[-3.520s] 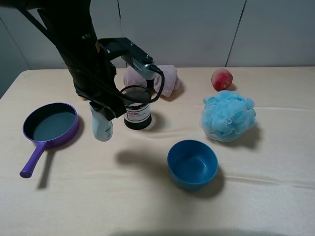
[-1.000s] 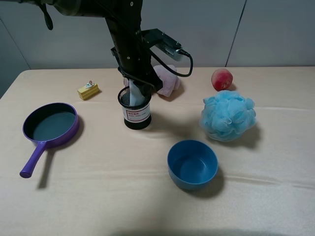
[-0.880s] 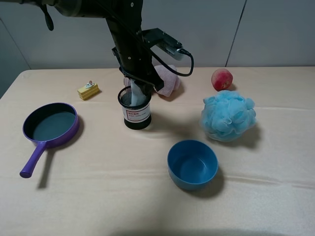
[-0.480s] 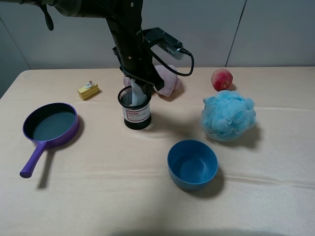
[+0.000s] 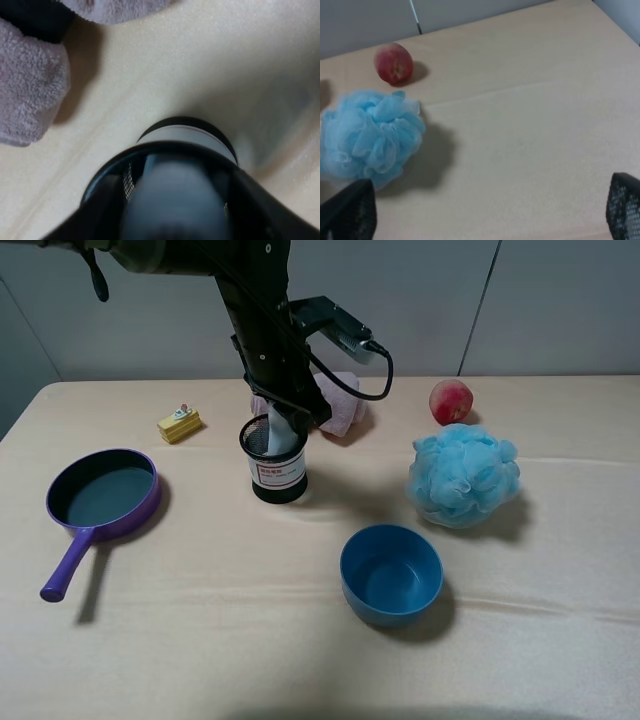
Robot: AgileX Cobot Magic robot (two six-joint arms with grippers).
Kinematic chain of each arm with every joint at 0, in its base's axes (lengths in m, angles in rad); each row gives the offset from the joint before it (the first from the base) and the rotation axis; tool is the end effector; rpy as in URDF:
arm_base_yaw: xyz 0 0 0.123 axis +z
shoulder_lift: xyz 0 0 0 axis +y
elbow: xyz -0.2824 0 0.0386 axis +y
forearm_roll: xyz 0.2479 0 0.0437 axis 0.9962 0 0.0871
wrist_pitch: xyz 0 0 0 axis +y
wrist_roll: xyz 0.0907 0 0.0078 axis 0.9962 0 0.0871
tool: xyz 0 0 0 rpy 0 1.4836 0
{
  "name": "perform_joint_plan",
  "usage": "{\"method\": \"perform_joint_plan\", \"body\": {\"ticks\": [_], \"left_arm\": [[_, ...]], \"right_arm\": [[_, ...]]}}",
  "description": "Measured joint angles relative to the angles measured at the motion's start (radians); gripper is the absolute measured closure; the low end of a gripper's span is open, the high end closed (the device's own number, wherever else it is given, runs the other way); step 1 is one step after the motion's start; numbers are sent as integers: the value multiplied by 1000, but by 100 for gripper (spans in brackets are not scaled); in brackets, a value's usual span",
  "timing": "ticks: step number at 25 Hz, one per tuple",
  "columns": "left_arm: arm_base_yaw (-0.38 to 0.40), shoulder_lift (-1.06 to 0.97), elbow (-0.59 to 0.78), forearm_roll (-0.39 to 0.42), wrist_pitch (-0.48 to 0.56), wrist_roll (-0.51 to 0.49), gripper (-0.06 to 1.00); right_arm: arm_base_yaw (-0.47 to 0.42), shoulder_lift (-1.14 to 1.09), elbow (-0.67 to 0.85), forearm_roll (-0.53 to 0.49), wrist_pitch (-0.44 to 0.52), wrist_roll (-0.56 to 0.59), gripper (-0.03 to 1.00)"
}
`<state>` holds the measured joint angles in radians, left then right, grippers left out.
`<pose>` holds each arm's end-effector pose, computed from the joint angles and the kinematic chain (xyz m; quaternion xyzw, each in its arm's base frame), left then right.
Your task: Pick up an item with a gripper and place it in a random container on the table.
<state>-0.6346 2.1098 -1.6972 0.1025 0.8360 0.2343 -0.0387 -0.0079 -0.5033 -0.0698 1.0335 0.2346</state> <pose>0.3737 -0.2665 0.2029 0.4351 0.8761 0.0030 0.2077 -0.0057 -0.0052 0.2804 0.1158 0.8345 0.0179 0.5383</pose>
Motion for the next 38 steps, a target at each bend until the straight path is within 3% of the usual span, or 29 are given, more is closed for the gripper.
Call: {"method": "perform_joint_plan", "body": {"ticks": [8, 11, 22, 38], "left_arm": [[0, 0, 0, -21, 13, 3, 11], [0, 0, 0, -23, 14, 4, 4], [0, 0, 0, -24, 31, 25, -4], [0, -8, 0, -25, 42, 13, -5]], "right_arm": [[0, 0, 0, 0, 0, 0, 27], [0, 0, 0, 0, 0, 0, 27], [0, 0, 0, 0, 0, 0, 27], [0, 0, 0, 0, 0, 0, 27]]}}
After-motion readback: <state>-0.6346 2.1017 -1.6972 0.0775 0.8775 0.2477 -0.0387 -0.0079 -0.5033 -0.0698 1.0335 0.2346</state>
